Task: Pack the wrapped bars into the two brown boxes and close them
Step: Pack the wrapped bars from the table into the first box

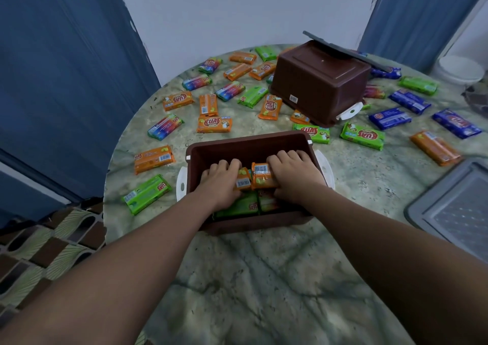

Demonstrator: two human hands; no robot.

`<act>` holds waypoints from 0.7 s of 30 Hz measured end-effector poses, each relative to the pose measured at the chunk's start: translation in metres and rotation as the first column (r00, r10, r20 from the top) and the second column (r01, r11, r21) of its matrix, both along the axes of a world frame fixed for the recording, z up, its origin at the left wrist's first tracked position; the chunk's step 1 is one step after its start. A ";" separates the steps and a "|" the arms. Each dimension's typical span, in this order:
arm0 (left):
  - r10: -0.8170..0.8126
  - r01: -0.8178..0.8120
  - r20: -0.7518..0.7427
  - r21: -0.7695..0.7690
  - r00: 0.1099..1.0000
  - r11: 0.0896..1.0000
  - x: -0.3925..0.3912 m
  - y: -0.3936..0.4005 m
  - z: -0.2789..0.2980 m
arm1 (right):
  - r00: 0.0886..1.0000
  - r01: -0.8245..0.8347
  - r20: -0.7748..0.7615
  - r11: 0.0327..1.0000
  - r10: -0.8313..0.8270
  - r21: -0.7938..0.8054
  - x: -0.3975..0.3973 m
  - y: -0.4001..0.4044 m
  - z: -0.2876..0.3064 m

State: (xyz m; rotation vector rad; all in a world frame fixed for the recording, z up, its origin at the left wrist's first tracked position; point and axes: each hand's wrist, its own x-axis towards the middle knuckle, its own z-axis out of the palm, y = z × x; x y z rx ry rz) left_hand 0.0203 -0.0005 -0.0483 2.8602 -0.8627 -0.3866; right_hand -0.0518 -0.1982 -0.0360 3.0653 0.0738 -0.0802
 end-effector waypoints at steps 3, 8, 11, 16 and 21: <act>-0.020 0.020 0.013 0.012 1.000 1.000 0.001 -0.001 0.000 | 1.000 0.010 -0.016 0.999 -0.010 -0.037 0.002 0.000 -0.003; -0.072 0.071 0.072 0.020 0.995 0.997 -0.002 0.002 0.001 | 0.999 0.003 -0.033 0.997 -0.006 -0.082 0.005 -0.001 -0.009; -0.088 0.086 0.070 0.022 0.994 0.996 -0.004 0.000 0.002 | 1.000 0.009 -0.028 0.997 -0.011 -0.073 0.006 -0.001 -0.008; -0.108 0.110 0.074 -0.014 0.991 0.994 -0.005 -0.005 -0.002 | 0.998 0.035 -0.045 0.998 -0.038 -0.051 0.007 0.000 -0.007; -0.099 0.100 0.065 -0.018 0.993 0.995 -0.002 -0.004 -0.007 | 0.998 0.049 -0.042 0.998 -0.051 -0.045 0.008 0.000 -0.006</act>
